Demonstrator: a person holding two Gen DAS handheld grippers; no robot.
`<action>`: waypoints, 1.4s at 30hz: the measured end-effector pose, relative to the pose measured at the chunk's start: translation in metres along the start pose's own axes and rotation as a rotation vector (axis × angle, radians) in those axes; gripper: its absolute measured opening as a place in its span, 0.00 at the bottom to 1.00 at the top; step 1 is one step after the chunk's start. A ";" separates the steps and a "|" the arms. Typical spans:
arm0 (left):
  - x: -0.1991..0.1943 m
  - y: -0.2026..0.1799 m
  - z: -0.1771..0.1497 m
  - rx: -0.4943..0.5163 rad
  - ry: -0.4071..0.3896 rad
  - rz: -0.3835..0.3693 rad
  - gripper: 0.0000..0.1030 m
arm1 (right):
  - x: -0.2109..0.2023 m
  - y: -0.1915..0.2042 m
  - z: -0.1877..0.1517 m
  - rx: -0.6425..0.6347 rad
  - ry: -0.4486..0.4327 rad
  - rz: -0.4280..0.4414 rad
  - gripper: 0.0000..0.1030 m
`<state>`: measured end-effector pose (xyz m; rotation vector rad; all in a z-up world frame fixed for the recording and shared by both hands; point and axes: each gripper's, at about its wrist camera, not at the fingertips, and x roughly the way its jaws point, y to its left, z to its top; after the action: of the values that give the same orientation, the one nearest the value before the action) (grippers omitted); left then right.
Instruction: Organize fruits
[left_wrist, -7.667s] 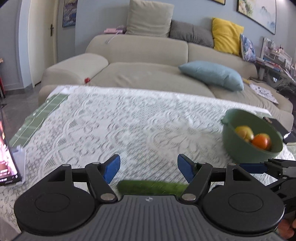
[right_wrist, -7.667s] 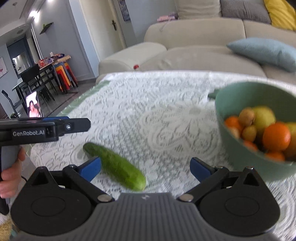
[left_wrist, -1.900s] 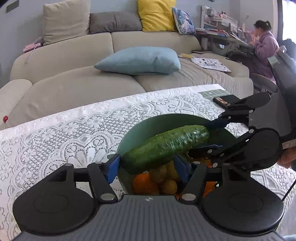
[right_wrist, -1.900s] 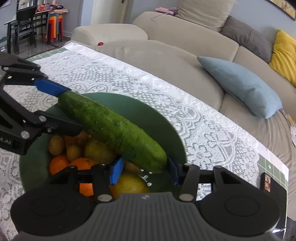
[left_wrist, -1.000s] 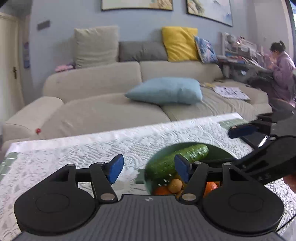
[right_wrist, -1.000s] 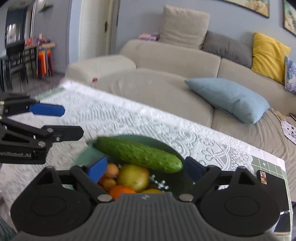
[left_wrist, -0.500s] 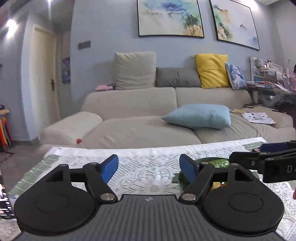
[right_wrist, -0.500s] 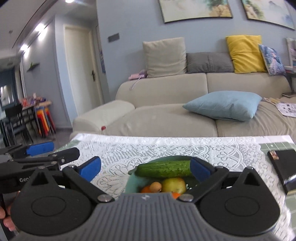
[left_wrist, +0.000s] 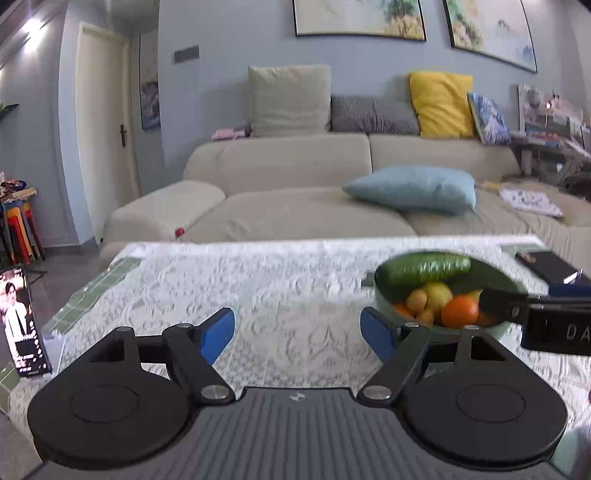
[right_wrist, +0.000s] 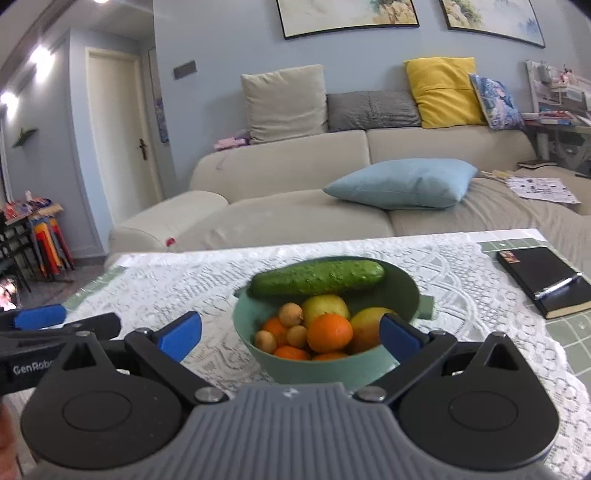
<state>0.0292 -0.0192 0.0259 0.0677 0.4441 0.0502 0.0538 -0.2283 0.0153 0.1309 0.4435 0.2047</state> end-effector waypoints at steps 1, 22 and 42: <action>-0.001 0.000 -0.002 0.001 0.009 0.000 0.88 | 0.000 0.000 -0.002 0.000 0.005 -0.007 0.96; 0.006 -0.002 -0.010 -0.031 0.109 0.002 0.88 | 0.008 0.002 -0.008 -0.020 0.059 -0.009 0.96; 0.006 0.001 -0.010 -0.044 0.120 0.002 0.88 | 0.010 0.001 -0.008 -0.015 0.073 0.006 0.96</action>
<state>0.0301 -0.0172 0.0148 0.0217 0.5628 0.0661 0.0588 -0.2242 0.0042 0.1108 0.5141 0.2195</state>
